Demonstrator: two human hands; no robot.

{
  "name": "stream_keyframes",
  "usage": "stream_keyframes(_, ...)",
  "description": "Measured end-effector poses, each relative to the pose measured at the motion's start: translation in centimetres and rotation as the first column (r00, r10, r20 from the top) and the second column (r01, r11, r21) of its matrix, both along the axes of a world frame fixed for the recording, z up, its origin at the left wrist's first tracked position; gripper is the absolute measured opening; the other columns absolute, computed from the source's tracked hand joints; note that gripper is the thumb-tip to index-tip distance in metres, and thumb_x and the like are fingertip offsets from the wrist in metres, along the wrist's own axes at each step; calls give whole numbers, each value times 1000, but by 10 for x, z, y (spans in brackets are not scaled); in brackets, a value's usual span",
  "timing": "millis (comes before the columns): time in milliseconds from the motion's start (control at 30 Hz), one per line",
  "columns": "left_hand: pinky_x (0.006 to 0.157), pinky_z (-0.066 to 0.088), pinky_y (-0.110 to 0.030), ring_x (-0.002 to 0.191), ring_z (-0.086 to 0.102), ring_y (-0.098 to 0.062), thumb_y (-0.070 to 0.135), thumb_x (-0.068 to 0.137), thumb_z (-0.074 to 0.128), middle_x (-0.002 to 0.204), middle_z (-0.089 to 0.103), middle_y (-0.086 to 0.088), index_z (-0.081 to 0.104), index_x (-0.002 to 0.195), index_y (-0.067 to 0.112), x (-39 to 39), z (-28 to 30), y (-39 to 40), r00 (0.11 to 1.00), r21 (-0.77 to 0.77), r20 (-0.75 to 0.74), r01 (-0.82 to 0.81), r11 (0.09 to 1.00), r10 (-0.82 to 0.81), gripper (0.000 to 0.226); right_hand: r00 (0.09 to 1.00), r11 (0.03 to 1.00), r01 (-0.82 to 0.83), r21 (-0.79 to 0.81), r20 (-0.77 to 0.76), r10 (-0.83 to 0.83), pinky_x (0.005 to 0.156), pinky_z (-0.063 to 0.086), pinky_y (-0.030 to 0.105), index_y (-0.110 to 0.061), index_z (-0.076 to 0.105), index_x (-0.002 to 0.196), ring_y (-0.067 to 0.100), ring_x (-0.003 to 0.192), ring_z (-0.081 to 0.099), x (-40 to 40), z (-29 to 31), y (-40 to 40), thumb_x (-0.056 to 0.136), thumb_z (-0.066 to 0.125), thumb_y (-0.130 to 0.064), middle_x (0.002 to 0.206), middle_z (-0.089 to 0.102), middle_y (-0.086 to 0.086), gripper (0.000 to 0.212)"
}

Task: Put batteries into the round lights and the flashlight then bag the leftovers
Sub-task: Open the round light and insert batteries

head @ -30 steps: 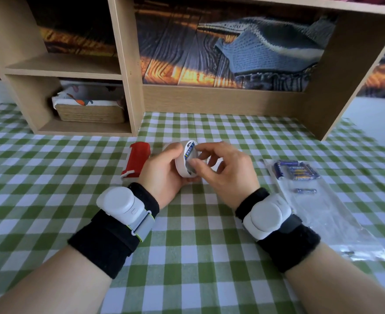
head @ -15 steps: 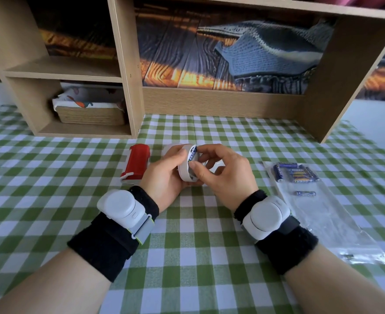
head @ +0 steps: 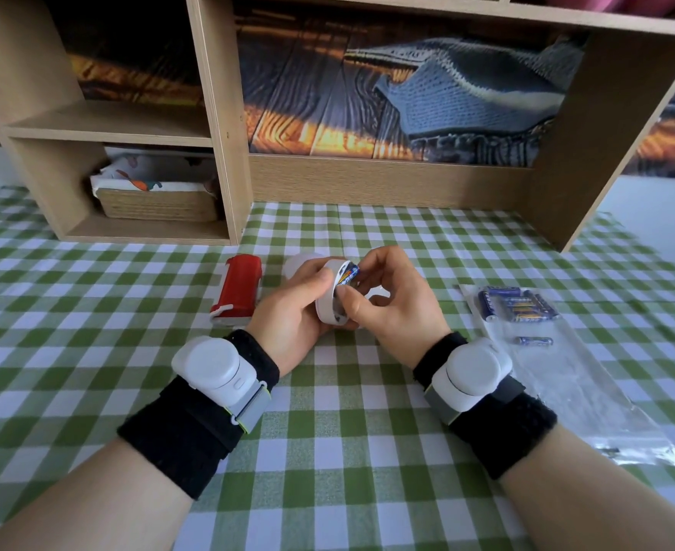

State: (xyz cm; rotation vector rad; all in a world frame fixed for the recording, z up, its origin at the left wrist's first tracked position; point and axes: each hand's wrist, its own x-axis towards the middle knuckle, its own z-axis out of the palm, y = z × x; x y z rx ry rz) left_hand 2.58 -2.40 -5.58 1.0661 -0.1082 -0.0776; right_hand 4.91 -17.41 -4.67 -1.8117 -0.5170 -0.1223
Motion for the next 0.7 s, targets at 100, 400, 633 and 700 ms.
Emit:
stream_keyframes(100,95,45,-56,109,61,-37,25,91,48,120,63,-22,55,125,5,1,0,0,1000,33,-12,-12,999,12,41,999,998,39,41,28,-40,62,50,19,-11,54,97,4,79,60,0,1,0,83,75,-18,88,63,-1,26)
stream_keyframes(400,84,49,-51,101,59,-38,27,91,48,119,60,-24,55,126,5,-2,5,0,998,58,-22,-63,996,64,42,1000,989,-13,150,-25,16,63,54,25,-22,65,96,12,74,62,3,5,-3,87,72,-10,84,67,-2,16)
stream_keyframes(633,72,51,-41,81,63,-40,36,105,25,99,64,-28,62,104,-2,-1,15,14,952,-205,-113,-302,931,284,53,994,993,88,-75,-65,-93,65,51,23,-22,69,81,4,66,62,11,-1,-16,84,75,-19,78,72,-5,7)
stream_keyframes(700,68,51,-38,78,64,-39,38,105,23,93,66,-26,63,100,0,0,15,17,944,-217,-94,-328,919,315,55,994,973,103,-205,-11,-108,58,44,13,-23,68,79,-3,60,57,9,-2,-16,83,76,-23,75,71,-8,9)
